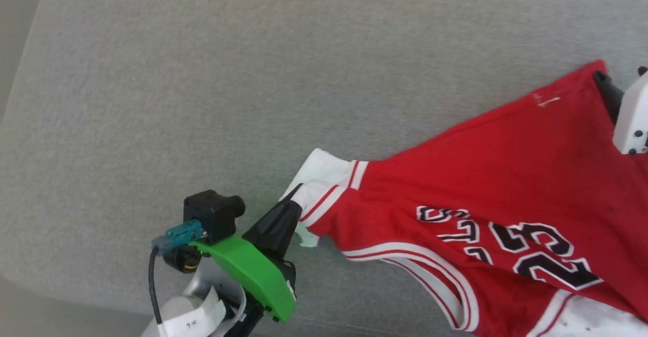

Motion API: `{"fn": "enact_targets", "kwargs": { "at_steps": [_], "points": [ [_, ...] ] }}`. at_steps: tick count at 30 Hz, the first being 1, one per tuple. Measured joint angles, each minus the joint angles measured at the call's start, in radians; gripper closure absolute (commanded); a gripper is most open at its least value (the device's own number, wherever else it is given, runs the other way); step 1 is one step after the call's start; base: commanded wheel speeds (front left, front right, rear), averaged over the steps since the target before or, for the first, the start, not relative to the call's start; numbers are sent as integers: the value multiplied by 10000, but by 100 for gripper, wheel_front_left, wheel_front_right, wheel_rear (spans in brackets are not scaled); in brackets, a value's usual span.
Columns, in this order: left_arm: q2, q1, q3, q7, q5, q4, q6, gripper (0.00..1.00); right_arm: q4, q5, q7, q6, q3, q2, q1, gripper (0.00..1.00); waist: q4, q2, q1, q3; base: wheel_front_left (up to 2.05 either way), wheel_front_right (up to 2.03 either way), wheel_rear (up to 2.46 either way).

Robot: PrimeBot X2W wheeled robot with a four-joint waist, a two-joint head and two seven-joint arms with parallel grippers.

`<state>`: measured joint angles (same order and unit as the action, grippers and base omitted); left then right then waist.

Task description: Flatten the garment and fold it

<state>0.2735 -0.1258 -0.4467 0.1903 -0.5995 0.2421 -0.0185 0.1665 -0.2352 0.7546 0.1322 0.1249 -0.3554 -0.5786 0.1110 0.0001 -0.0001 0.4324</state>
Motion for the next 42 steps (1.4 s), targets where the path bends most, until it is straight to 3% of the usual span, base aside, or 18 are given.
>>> {"fn": "enact_targets", "kwargs": {
  "at_steps": [9, 10, 11, 12, 22, 26, 33, 37, 38, 42],
  "points": [
    [-140, -257, -63, -132, -6, -217, -102, 100, 698, 2, 240, 0, -247, -481, -357, 0, 492, 0, 0, 568, 0, 0, 0],
    [-144, -275, -65, -163, -6, -247, -117, 100, 711, 0, 288, 0, -230, -485, -409, 12, 522, 0, 0, 620, 0, 0, 0],
    [-148, -294, -63, -171, -12, -280, -121, 100, 727, -13, 370, 0, -201, -485, -466, 62, 547, 0, 0, 668, 0, 0, 0],
    [-155, -299, -59, -174, -31, -297, -123, 100, 727, -59, 424, 0, -188, -483, -511, 100, 562, 0, 0, 700, 0, 0, 0],
    [-140, -335, 293, -663, -79, -485, -109, 100, 621, -301, 98, 0, -240, -305, -583, 100, 373, 0, 2, 433, 0, 0, 0],
    [-92, -368, 491, -1011, 84, -780, 44, 100, 525, -512, -830, 0, 12, 144, -389, 100, 229, 0, 2, 52, 0, 0, 0],
    [-100, -649, 1072, -2370, 909, -1618, 713, 100, 506, -723, -2280, 0, 460, 1145, 527, 100, -98, 0, 1, -947, 0, 0, 0],
    [12, -1545, 1049, -2420, 1315, -1967, 717, 100, 456, -708, -2982, 0, 625, 1482, 500, 100, -301, 0, 1, -1602, 0, 0, 0],
    [138, -2557, 941, -2165, 1501, -2309, 527, 100, 416, -677, -3375, 0, 573, 1745, 282, 100, -478, 0, 1, -2132, 0, 0, 0],
    [238, -3968, 978, -1868, 1597, -2805, 272, 100, 403, -640, -3614, 0, 441, 2006, -402, 100, -738, 0, 0, -2695, 0, 0, 0]
  ]
}}
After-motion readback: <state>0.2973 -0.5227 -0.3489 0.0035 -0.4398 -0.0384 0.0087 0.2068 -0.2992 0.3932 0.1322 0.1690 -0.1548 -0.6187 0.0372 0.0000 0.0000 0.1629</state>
